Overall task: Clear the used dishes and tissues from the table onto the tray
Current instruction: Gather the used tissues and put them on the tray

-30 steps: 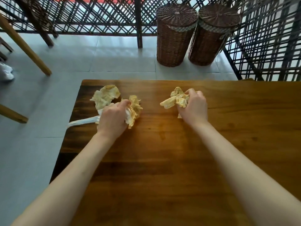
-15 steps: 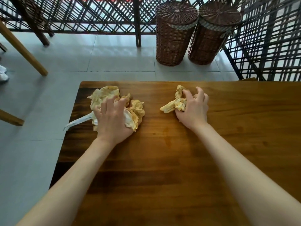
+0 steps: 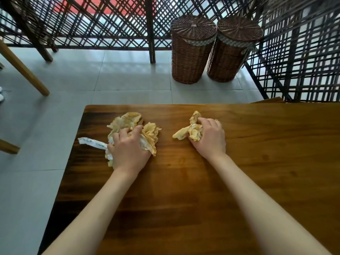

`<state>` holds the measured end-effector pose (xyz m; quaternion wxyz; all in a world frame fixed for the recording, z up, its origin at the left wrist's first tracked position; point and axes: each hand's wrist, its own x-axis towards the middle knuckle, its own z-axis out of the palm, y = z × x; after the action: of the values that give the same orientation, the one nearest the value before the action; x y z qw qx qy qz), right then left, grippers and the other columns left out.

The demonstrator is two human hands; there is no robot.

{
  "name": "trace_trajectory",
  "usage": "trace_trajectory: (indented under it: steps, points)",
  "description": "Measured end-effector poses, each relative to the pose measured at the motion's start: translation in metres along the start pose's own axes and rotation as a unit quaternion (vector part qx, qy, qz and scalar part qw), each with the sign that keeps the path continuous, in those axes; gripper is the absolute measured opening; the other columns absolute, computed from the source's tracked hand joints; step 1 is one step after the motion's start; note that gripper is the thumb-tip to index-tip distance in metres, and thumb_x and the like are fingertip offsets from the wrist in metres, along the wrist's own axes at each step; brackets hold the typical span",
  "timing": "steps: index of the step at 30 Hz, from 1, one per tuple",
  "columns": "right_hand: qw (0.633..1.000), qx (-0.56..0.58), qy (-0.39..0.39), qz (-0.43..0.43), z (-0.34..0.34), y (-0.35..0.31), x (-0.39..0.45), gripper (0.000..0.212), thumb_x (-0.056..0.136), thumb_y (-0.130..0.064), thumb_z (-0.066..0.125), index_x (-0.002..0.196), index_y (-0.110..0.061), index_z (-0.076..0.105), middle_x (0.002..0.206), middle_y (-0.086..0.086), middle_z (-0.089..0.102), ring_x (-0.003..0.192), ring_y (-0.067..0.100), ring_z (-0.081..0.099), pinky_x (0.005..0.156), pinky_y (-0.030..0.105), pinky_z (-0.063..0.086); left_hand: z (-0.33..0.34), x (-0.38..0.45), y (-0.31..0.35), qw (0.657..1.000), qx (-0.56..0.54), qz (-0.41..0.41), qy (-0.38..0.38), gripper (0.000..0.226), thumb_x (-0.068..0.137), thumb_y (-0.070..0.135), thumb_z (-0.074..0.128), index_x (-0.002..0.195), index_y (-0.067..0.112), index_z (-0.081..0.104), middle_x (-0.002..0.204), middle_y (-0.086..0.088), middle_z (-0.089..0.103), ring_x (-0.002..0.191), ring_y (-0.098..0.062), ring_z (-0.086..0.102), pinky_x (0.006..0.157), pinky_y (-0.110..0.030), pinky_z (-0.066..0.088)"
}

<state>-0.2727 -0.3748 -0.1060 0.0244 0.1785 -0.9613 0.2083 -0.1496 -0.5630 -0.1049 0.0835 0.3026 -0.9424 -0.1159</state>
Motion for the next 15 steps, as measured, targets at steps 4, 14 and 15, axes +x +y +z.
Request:
trace_trajectory:
  steps: [4, 14, 15]
  points:
    - [1.0, -0.024, 0.006, -0.002, 0.0, -0.005, -0.005, 0.037, 0.082, -0.029, 0.065, 0.117, -0.021, 0.055, 0.117, 0.0, 0.057, 0.113, 0.021, 0.045, 0.087, 0.038, 0.039, 0.001, -0.007, 0.005, 1.0, 0.002, 0.024, 0.009, 0.051, 0.074, 0.019, 0.069, 0.123, 0.026, 0.057, 0.119, -0.01, 0.058, 0.112, -0.033, 0.047, 0.09, -0.055, 0.042]
    - [1.0, -0.017, 0.004, -0.016, -0.007, -0.008, -0.018, 0.033, 0.084, -0.006, 0.06, 0.115, -0.018, 0.057, 0.105, 0.001, 0.059, 0.1, 0.021, 0.052, 0.08, 0.036, 0.045, -0.008, -0.021, 0.006, 0.994, -0.036, 0.099, 0.035, 0.035, 0.076, 0.002, 0.071, 0.109, 0.015, 0.069, 0.095, -0.013, 0.07, 0.081, -0.031, 0.066, 0.069, -0.044, 0.055]
    - [1.0, -0.005, 0.004, -0.012, -0.01, -0.008, -0.022, 0.034, 0.082, -0.005, 0.062, 0.113, -0.017, 0.058, 0.103, 0.002, 0.059, 0.099, 0.022, 0.052, 0.08, 0.037, 0.046, -0.01, -0.024, 0.006, 0.993, -0.049, 0.103, 0.039, 0.032, 0.078, 0.002, 0.07, 0.108, 0.014, 0.069, 0.095, -0.013, 0.07, 0.079, -0.031, 0.067, 0.068, -0.043, 0.056]
